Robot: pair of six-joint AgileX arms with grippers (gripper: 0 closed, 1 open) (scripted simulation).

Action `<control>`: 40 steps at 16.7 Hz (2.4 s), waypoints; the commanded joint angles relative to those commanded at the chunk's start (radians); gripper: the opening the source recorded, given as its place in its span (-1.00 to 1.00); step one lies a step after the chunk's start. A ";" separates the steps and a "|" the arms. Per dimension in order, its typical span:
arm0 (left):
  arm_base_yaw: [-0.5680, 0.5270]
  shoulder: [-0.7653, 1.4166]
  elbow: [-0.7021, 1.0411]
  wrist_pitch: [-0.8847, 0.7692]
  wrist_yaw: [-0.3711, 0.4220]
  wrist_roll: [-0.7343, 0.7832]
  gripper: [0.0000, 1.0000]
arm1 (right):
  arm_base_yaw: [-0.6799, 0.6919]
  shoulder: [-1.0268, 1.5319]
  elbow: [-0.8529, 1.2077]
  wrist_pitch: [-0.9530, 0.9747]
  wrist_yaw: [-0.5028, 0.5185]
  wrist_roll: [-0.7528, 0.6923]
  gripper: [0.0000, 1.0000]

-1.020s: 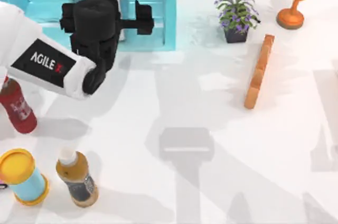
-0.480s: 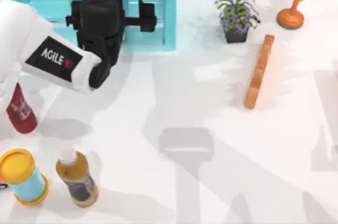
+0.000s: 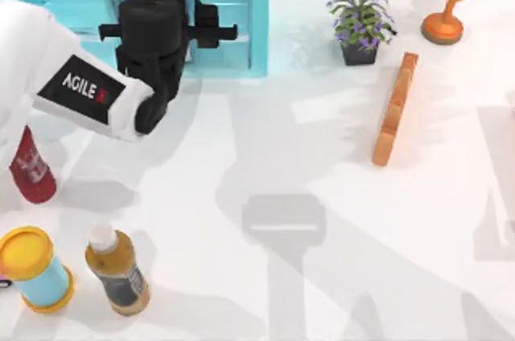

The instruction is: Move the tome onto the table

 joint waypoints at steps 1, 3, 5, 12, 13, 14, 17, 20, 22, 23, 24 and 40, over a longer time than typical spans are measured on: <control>0.000 0.000 0.000 0.000 0.000 0.000 -0.36 | 0.000 0.000 0.000 0.000 0.000 0.000 1.00; 0.000 0.000 0.000 0.000 0.000 0.000 -0.66 | 0.000 0.000 0.000 0.000 0.000 0.000 1.00; 0.000 0.000 0.000 0.000 0.000 0.000 -0.96 | 0.000 0.000 0.000 0.000 0.000 0.000 1.00; 0.000 0.000 0.000 0.000 0.000 0.000 -1.00 | 0.000 0.000 0.000 0.000 0.000 0.000 1.00; 0.000 0.000 0.000 0.000 0.000 0.000 -1.00 | 0.000 0.000 0.000 0.000 0.000 0.000 1.00; -0.005 -0.002 0.000 0.000 0.000 0.001 -1.00 | 0.000 0.000 0.000 0.000 0.000 0.000 1.00; -0.021 -0.037 -0.010 -0.018 -0.014 -0.014 -1.00 | 0.000 0.000 0.000 0.000 0.000 0.000 1.00; -0.060 -0.161 -0.063 -0.110 -0.058 -0.028 -1.00 | 0.000 0.000 0.000 0.000 0.000 0.000 1.00; -0.083 -0.286 -0.110 -0.189 -0.092 -0.032 -1.00 | 0.000 0.000 0.000 0.000 0.000 0.000 1.00; -0.095 -0.364 -0.131 -0.225 -0.109 -0.033 -1.00 | 0.000 0.000 0.000 0.000 0.000 0.000 1.00; -0.105 -0.452 -0.150 -0.261 -0.125 -0.034 -1.00 | 0.000 0.000 0.000 0.000 0.000 0.000 1.00; -0.249 -1.024 -0.391 -0.661 -0.258 -0.056 -1.00 | 0.000 0.000 0.000 0.000 0.000 0.000 1.00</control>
